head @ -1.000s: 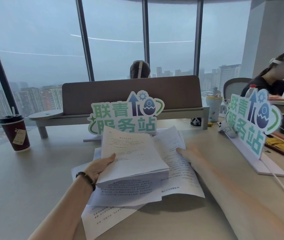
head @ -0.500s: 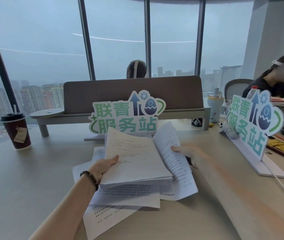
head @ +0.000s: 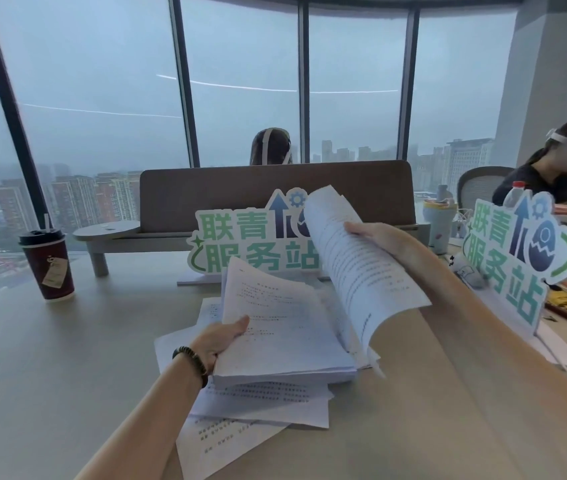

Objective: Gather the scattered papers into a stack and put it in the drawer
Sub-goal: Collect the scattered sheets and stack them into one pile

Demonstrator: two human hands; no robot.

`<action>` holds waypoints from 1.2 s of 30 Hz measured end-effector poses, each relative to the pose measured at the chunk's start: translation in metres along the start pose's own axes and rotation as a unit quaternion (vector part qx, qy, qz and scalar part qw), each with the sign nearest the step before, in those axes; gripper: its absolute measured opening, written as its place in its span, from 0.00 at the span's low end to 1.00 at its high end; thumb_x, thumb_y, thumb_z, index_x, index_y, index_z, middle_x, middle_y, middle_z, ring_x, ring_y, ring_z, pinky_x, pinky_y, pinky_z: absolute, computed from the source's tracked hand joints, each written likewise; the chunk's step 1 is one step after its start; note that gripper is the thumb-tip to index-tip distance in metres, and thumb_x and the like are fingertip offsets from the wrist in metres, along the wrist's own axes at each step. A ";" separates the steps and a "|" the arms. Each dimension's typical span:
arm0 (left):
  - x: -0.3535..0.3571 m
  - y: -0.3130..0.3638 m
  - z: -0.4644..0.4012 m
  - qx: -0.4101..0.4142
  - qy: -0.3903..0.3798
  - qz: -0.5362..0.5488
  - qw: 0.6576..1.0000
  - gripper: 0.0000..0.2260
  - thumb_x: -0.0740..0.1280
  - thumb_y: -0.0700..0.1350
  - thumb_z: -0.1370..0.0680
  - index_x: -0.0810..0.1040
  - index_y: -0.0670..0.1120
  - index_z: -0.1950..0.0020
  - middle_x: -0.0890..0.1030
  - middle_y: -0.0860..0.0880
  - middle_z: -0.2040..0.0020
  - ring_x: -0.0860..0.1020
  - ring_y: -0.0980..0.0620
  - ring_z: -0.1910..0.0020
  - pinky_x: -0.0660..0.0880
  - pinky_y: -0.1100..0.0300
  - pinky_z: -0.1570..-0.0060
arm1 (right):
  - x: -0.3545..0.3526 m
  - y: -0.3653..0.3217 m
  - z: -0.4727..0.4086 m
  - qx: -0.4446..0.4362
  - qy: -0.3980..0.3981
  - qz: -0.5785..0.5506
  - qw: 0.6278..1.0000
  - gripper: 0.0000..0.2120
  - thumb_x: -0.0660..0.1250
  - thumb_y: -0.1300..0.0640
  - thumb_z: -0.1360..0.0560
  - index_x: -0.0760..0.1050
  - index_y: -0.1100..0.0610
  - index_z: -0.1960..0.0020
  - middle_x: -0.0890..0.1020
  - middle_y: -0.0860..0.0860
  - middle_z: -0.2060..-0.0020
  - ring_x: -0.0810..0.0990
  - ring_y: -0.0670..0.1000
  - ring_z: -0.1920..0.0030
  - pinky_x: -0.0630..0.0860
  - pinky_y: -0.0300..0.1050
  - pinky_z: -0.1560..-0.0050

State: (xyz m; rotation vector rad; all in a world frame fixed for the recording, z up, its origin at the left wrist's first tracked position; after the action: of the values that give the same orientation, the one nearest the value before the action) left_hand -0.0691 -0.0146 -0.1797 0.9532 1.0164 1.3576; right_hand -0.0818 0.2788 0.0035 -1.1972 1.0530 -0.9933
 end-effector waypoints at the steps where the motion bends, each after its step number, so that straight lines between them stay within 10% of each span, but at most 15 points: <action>1: 0.001 0.001 0.001 0.005 -0.002 0.008 1.000 0.16 0.68 0.48 0.21 0.78 0.39 0.38 0.83 0.37 0.44 0.83 0.40 0.53 0.83 0.49 0.58 | 0.003 -0.006 0.001 -0.005 -0.016 -0.041 0.999 0.19 0.63 0.49 0.19 0.71 0.61 0.36 0.80 0.56 0.53 0.82 0.53 0.58 0.81 0.47 0.52; 6: 0.003 0.009 0.006 0.019 -0.014 0.009 1.000 0.18 0.68 0.51 0.22 0.78 0.38 0.41 0.85 0.39 0.51 0.84 0.43 0.59 0.83 0.53 0.63 | -0.001 0.008 0.003 0.005 -0.027 -0.133 0.991 0.16 0.62 0.50 0.19 0.75 0.61 0.40 0.82 0.54 0.60 0.83 0.52 0.64 0.81 0.44 0.63; 15: 0.008 0.022 0.005 0.088 -0.067 0.051 0.993 0.41 0.74 0.70 0.38 0.73 0.53 0.29 0.78 0.45 0.32 0.74 0.40 0.32 0.65 0.41 0.28 | -0.017 0.119 -0.009 0.097 0.098 -0.045 0.989 0.15 0.72 0.65 0.26 0.76 0.65 0.41 0.85 0.63 0.50 0.85 0.64 0.51 0.80 0.64 0.45; 25: 0.024 0.027 0.022 0.089 -0.078 0.076 0.990 0.39 0.81 0.61 0.42 0.79 0.44 0.36 0.82 0.40 0.40 0.81 0.38 0.41 0.74 0.40 0.36 | -0.005 0.122 -0.010 0.023 0.201 0.034 0.979 0.08 0.68 0.53 0.22 0.78 0.58 0.50 0.86 0.54 0.56 0.86 0.56 0.57 0.83 0.56 0.50; 36: 0.029 0.026 0.030 0.065 -0.088 0.116 0.987 0.24 0.73 0.48 0.28 0.77 0.39 0.35 0.82 0.36 0.41 0.81 0.35 0.42 0.78 0.39 0.44 | 0.029 0.132 -0.009 0.061 0.084 -0.095 0.990 0.10 0.64 0.61 0.20 0.77 0.59 0.40 0.86 0.59 0.51 0.86 0.59 0.55 0.83 0.51 0.59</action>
State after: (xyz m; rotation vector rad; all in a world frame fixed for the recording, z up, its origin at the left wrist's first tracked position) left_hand -0.0492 0.0157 -0.1466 1.2976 0.8873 1.3802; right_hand -0.0786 0.2626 -0.1308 -1.1430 1.0057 -1.3073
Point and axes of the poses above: each hand's wrist, its own z-axis away from the middle knuckle, its own x-axis out of the palm, y = z × x, the point moved 10 cm from there along -z, towards the middle knuckle
